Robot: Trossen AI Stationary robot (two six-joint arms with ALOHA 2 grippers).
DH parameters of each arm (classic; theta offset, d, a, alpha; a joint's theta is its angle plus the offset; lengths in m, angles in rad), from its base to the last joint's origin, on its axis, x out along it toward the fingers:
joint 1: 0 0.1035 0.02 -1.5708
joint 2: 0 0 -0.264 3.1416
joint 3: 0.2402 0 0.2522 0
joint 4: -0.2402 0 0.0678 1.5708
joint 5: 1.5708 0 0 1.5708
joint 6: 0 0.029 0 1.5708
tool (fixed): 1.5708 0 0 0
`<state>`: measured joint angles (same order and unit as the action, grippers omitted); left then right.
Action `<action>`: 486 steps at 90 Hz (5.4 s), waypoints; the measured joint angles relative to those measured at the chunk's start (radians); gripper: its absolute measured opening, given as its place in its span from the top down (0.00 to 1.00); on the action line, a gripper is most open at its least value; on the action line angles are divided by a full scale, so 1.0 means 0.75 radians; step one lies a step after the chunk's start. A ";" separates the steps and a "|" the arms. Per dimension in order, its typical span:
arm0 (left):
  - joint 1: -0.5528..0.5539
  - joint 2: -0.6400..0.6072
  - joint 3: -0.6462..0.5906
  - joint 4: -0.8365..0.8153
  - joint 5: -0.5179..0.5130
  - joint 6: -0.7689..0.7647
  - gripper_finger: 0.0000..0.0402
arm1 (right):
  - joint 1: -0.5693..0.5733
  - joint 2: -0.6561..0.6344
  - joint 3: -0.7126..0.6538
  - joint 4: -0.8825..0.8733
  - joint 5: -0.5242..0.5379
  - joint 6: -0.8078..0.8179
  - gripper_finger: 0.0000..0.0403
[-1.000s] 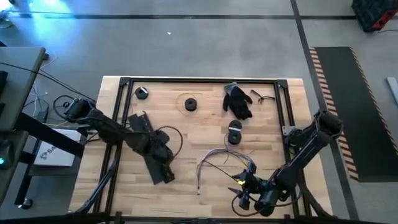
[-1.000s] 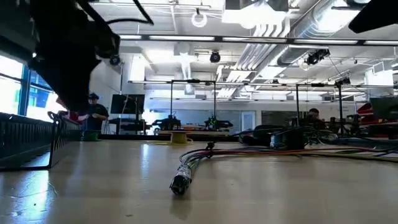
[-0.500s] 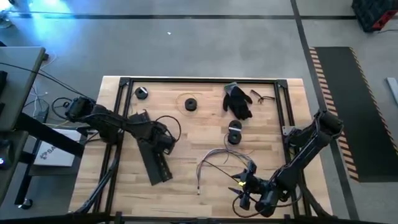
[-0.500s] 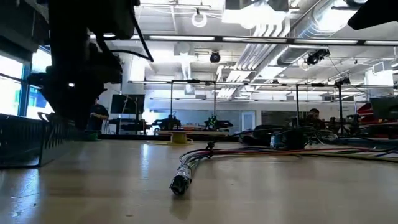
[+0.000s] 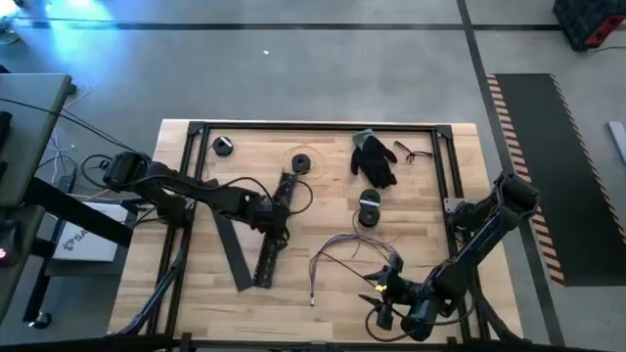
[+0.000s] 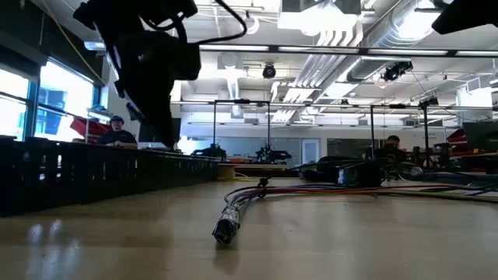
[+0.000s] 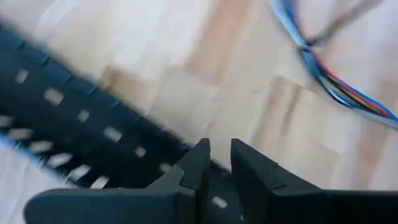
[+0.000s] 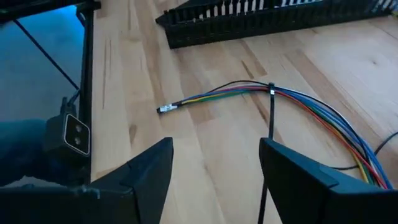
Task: Ziptie cables
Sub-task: Move the black cable duct to the center of the table, then put the black zip tie cable into the black cable duct
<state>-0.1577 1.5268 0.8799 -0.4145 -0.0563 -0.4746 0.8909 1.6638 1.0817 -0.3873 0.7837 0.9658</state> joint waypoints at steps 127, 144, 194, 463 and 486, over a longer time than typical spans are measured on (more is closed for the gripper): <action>0.082 0.455 0.473 -0.123 0.194 0.502 0.81 | -0.042 0.000 0.000 0.171 -0.082 -0.152 0.45; 0.070 0.440 0.640 -0.362 0.176 0.273 0.76 | -0.054 -0.035 -0.001 -0.029 -0.062 -0.204 0.45; -0.633 0.478 0.747 0.071 -0.579 -0.575 0.79 | -0.429 -0.049 -0.476 0.021 -0.305 -0.539 0.45; -0.607 0.386 0.616 -1.380 -0.586 -0.686 1.00 | -0.724 -0.167 -0.160 0.031 -0.428 -0.948 1.00; -0.593 0.295 0.453 -1.221 -0.537 -0.722 1.00 | -0.806 -0.132 -0.160 0.048 -0.469 -0.995 1.00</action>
<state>-0.6023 1.7483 1.2197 -1.3302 -0.4593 -1.0164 0.2862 1.5646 0.9615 -0.3517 0.4319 0.2194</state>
